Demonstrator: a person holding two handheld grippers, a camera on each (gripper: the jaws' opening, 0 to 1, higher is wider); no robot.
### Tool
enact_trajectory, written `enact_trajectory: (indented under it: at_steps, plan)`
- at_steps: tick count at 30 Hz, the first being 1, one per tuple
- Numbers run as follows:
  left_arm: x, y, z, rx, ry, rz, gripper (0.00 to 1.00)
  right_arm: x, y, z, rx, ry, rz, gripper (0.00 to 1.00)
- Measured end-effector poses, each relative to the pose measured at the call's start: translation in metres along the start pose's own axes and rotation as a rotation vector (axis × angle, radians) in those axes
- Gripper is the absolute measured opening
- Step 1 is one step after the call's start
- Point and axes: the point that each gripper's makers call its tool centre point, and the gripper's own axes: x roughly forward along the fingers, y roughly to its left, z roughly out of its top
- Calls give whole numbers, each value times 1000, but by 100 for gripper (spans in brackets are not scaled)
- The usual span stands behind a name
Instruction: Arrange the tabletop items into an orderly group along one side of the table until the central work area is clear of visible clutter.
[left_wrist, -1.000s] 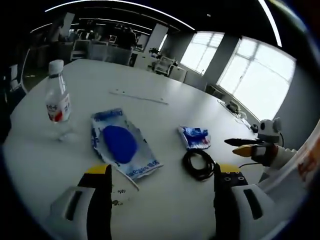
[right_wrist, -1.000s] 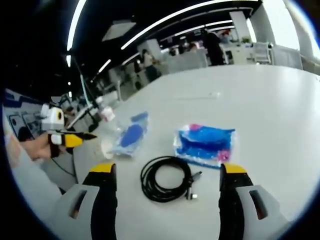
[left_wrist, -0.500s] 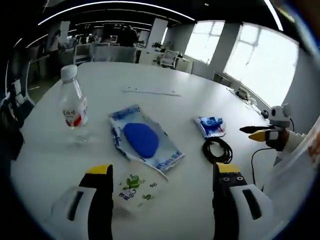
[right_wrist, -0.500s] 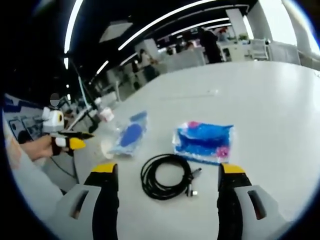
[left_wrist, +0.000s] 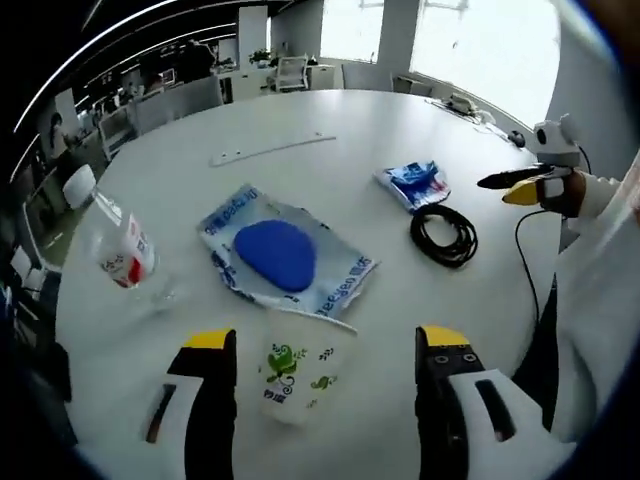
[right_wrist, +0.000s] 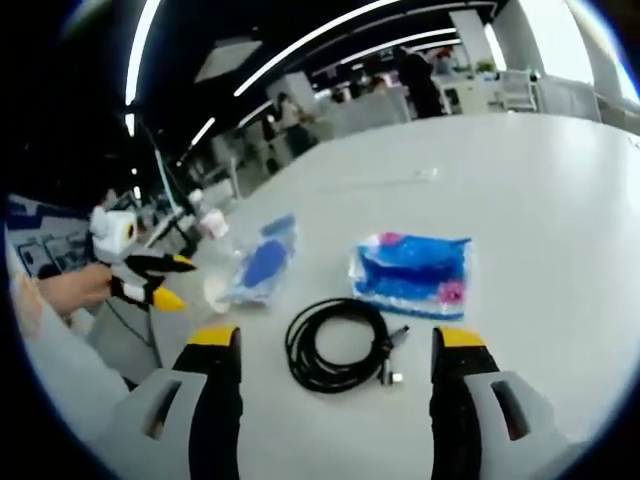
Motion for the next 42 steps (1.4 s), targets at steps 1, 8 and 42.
enact_trajectory:
  at_steps: [1, 8, 42]
  plan:
    - [1, 1, -3, 12, 21, 0, 70, 0, 0, -1, 4, 3, 0, 75]
    - [10, 8, -12, 79, 80, 30, 60, -1, -5, 0, 19, 2, -11, 72]
    - [-9, 3, -28, -56, -6, 71, 12, -4, -11, -9, 65, 11, -16, 67]
